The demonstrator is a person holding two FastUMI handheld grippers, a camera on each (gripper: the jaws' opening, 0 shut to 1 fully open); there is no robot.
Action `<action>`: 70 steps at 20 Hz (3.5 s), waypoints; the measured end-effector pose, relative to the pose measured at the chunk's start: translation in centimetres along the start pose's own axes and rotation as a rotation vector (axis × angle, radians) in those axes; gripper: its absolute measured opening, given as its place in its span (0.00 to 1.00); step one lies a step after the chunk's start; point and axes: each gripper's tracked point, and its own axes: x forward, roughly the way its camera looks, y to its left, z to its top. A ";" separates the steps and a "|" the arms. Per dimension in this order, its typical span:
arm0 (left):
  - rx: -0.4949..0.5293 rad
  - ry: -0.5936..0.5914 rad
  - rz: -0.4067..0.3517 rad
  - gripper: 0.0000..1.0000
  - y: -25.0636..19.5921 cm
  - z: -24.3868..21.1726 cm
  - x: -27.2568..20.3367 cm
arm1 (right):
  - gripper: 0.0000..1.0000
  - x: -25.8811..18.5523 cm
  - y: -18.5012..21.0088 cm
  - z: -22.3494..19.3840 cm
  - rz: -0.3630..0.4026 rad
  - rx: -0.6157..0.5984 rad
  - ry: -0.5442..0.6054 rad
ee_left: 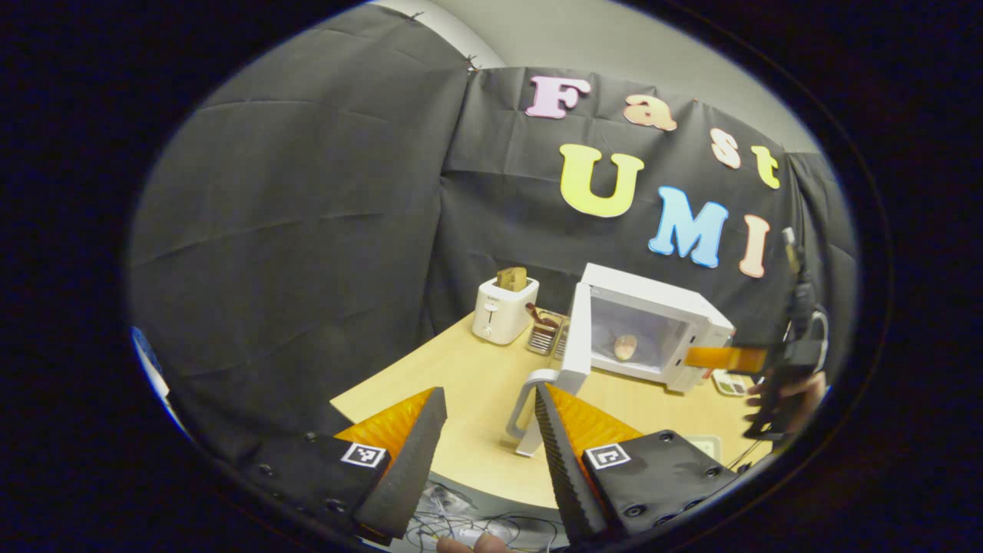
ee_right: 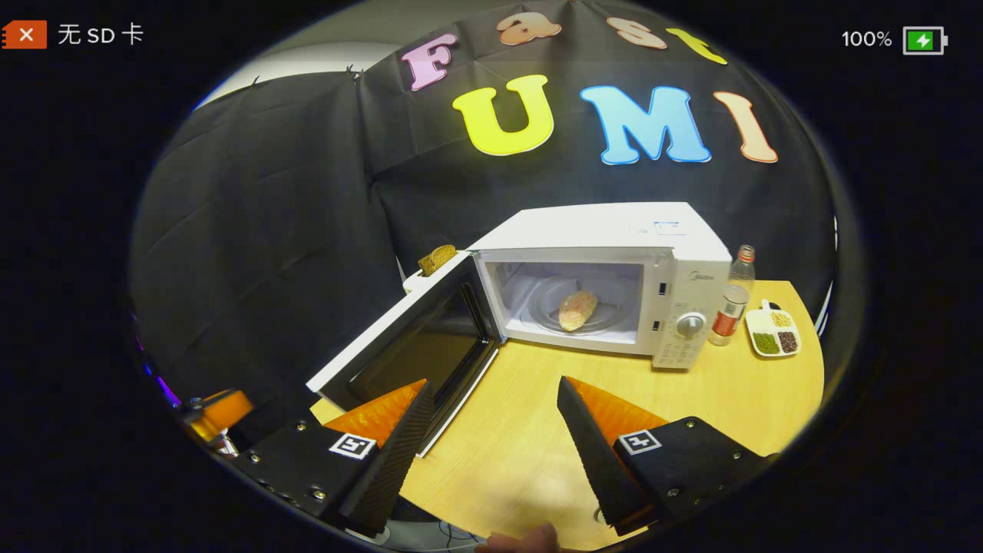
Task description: Open the microwave oven with the left hand, put the food in, and close the microwave oven.
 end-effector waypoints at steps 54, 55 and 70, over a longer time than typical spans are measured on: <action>0.265 0.092 -0.371 0.83 -42.7 -0.9 30.7 | 0.99 -13.0 -20.4 3.7 -0.138 0.081 0.012; 0.260 0.088 -0.376 0.78 -42.5 -0.3 29.2 | 0.99 -12.7 -19.9 3.5 -0.126 0.075 0.022; 0.039 -0.224 -0.291 0.81 -28.8 15.6 -11.0 | 0.99 -18.2 -14.4 12.0 -0.194 -0.003 -0.296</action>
